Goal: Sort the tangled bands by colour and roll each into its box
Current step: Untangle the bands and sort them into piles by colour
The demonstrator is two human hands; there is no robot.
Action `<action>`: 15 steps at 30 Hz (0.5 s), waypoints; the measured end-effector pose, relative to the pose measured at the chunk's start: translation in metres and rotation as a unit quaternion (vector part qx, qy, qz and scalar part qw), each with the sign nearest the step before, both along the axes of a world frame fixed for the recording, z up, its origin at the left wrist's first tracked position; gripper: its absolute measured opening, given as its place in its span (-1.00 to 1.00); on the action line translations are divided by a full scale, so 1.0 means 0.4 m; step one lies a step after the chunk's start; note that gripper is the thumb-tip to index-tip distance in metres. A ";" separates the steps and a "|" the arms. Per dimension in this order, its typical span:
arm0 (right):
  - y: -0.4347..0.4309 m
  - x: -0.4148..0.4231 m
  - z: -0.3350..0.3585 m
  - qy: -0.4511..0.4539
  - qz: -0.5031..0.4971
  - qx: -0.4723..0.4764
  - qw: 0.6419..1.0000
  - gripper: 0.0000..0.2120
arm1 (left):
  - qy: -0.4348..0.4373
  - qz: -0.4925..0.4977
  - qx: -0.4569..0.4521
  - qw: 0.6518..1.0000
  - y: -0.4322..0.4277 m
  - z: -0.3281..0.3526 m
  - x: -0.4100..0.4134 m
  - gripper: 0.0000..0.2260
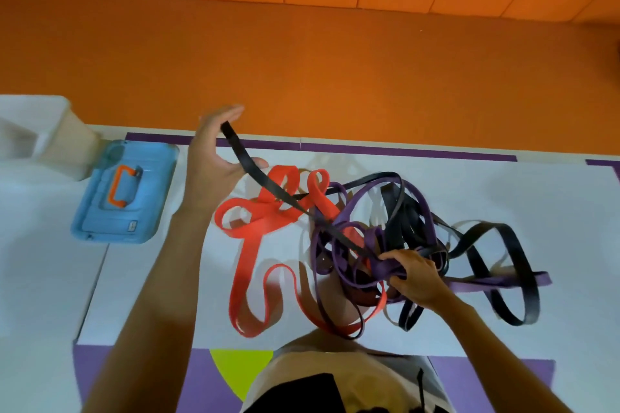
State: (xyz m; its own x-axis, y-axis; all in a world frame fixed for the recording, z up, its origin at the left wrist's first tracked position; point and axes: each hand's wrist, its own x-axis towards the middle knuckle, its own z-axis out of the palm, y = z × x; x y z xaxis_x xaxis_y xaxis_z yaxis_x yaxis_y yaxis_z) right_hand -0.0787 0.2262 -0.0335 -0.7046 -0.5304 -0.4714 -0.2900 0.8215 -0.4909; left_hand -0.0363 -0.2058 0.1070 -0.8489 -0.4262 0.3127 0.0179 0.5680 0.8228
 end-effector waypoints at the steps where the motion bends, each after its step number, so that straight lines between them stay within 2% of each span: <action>1: 0.001 0.006 -0.002 -0.002 -0.002 0.000 1.000 -0.56 | -0.006 -0.011 -0.007 1.000 0.001 -0.013 0.004 -0.31; 4: 0.007 0.016 -0.006 0.008 -0.015 -0.001 1.000 -0.58 | -0.118 -0.002 0.011 0.993 -0.008 -0.098 0.030 -0.31; 8: 0.011 0.022 -0.006 0.010 -0.015 0.005 1.000 -0.57 | -0.312 0.053 0.057 0.947 -0.034 -0.215 0.106 -0.32; 10: 0.009 0.023 -0.006 0.012 -0.018 0.006 1.000 -0.58 | -0.368 0.059 0.073 0.925 -0.048 -0.255 0.138 -0.34; 15: 0.001 0.027 -0.004 0.008 -0.031 0.003 0.999 -0.63 | -0.431 0.104 -0.002 0.896 -0.093 -0.322 0.203 -0.50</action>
